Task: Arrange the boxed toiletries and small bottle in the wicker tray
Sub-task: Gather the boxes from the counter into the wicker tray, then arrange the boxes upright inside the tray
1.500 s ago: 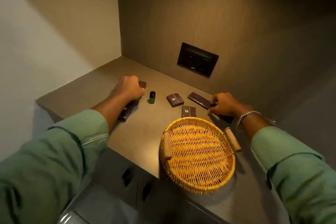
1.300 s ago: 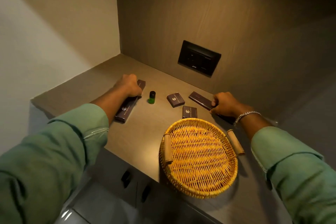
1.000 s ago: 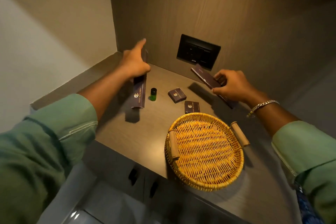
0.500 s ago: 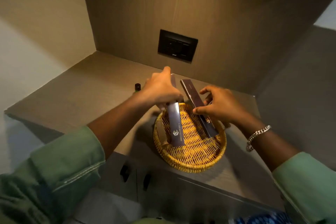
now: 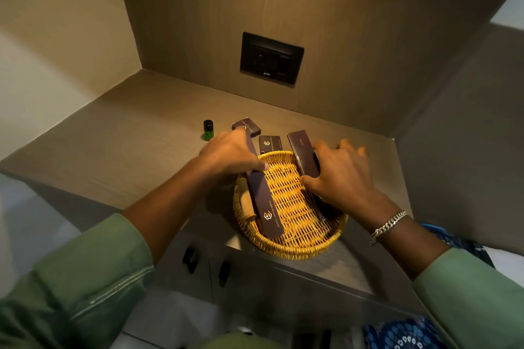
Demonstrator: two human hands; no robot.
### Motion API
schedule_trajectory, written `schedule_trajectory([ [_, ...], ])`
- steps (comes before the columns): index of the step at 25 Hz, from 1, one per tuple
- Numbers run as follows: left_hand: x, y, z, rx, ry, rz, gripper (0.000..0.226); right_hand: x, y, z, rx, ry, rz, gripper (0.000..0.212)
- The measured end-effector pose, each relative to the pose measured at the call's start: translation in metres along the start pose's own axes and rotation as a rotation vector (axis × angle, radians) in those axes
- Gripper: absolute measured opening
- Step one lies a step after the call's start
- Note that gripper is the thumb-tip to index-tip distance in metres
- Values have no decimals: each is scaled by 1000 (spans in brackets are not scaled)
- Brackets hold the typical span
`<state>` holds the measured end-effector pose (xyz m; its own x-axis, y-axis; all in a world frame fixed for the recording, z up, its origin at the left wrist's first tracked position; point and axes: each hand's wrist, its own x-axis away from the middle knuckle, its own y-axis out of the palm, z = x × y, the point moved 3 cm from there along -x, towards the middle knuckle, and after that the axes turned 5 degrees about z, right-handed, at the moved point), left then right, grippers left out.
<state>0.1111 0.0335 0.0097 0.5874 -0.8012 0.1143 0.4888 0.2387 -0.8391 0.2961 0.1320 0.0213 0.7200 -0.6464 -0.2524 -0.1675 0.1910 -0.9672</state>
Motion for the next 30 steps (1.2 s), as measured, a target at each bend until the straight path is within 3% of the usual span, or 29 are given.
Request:
schedule_trajectory([
  [5,-7,-2,1,-56,33,-40,70,3,1,-3,62,-3,-22,60],
  [11,-18,-5,9,-113,82,-112,52,11,5,-1,47,-1,-77,61],
  [15,-22,-11,11,-143,98,-152,66,17,1,-1,34,25,-92,60],
  [17,-32,-27,14,-110,105,-34,77,17,-7,0,22,48,-33,61],
  [20,-66,-54,27,47,171,205,64,-1,-23,3,-70,19,115,57],
  [22,-94,-54,36,-12,187,147,57,-28,-27,1,-218,-19,114,52],
  [26,-127,-19,22,-289,82,-137,50,-87,-4,-19,-344,-136,-69,47],
  [30,-138,-2,16,-309,97,-137,39,-123,30,-33,-283,-139,-419,55],
])
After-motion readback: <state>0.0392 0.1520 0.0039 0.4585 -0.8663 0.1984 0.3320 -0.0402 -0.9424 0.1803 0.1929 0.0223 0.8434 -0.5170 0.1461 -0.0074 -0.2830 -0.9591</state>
